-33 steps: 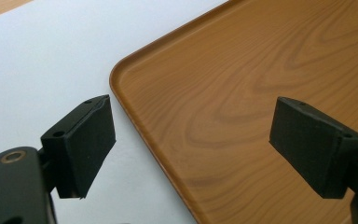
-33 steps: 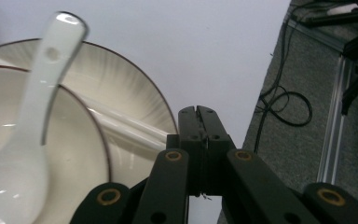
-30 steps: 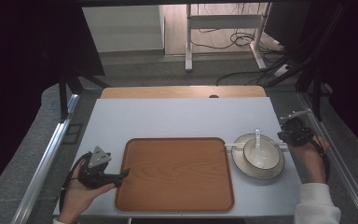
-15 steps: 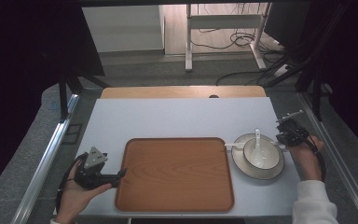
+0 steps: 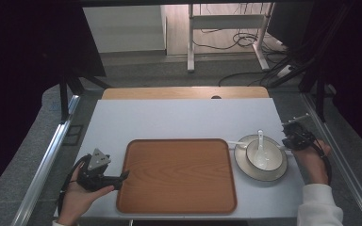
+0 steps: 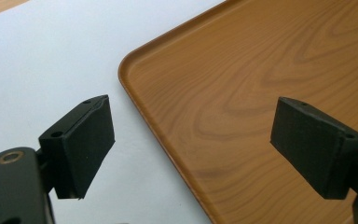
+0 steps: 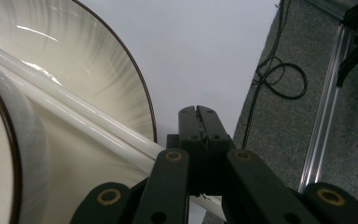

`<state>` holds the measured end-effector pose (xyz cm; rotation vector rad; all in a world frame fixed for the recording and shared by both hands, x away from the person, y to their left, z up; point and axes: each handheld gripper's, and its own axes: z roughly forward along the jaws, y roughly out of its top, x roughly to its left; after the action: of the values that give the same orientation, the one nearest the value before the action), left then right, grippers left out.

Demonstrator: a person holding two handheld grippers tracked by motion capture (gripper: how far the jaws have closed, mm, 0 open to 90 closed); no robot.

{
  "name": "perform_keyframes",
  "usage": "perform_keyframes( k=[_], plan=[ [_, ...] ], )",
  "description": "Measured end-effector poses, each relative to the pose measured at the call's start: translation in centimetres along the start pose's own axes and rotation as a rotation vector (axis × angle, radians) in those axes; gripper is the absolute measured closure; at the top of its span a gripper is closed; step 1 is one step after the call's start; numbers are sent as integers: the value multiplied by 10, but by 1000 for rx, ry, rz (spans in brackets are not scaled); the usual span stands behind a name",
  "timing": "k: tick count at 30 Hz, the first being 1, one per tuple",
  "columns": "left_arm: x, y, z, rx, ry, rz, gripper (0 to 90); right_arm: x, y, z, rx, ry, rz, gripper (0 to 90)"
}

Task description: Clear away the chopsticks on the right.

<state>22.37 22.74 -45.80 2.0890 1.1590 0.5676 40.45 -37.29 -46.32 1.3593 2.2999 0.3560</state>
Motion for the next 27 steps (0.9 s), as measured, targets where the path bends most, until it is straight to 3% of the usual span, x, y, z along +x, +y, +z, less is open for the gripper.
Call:
perform_keyframes(
  k=[19,27],
  plan=[
    [1,-2,4,14,0,1,130,-8,-28,-11,25,4,80,897],
    [2,-3,4,16,1,-2,130,-7,-35,-15,27,7,83,898]
  ],
)
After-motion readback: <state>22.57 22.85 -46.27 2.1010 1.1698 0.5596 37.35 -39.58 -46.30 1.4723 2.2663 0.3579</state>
